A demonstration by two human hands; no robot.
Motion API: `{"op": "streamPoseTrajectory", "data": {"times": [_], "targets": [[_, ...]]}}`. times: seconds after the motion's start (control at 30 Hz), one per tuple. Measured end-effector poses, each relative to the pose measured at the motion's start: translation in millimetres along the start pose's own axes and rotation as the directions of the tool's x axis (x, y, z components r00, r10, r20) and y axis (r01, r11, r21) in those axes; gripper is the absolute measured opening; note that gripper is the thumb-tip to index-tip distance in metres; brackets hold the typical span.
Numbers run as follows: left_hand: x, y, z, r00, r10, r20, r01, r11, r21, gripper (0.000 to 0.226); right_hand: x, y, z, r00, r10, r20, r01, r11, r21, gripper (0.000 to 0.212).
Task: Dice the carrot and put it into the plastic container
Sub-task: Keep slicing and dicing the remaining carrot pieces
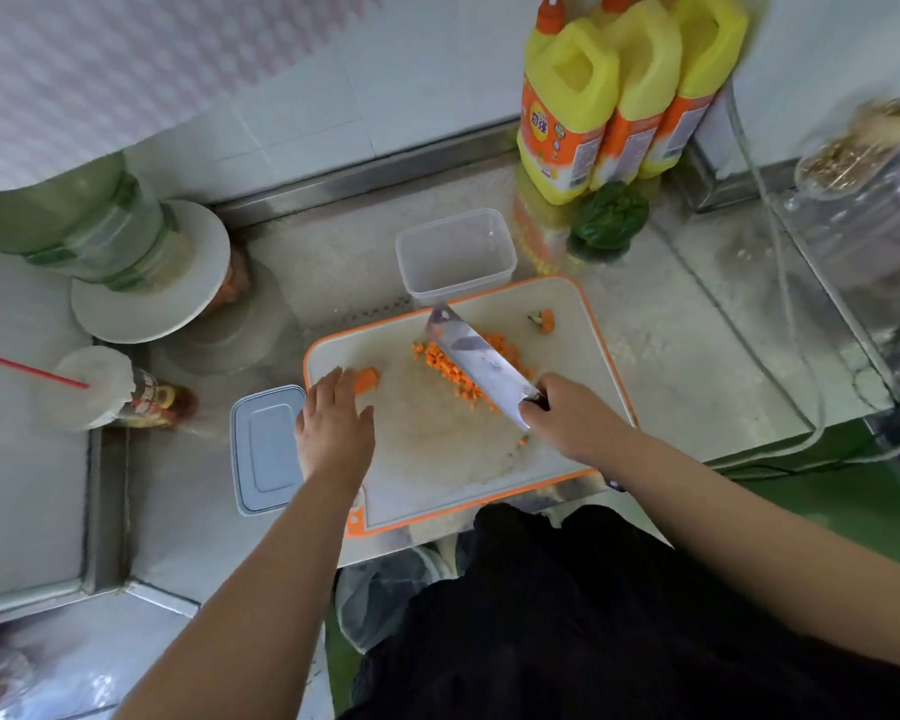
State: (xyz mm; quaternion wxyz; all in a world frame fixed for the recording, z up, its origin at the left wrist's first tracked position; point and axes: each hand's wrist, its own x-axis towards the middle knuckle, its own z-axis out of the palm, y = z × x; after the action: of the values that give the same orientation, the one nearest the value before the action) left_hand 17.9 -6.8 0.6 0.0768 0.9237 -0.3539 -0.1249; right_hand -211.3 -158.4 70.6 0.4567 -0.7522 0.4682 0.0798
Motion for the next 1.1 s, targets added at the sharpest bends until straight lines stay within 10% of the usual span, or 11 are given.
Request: {"op": "streamPoseTrajectory", "data": {"times": [1.1], "targets": [[-45,0,19,0.976,0.155,0.153,-0.144,0.986,-0.078,0.029,5,-7,46,0.998,-0.045,0.052,0.055,0.974,-0.218,0.022]]}}
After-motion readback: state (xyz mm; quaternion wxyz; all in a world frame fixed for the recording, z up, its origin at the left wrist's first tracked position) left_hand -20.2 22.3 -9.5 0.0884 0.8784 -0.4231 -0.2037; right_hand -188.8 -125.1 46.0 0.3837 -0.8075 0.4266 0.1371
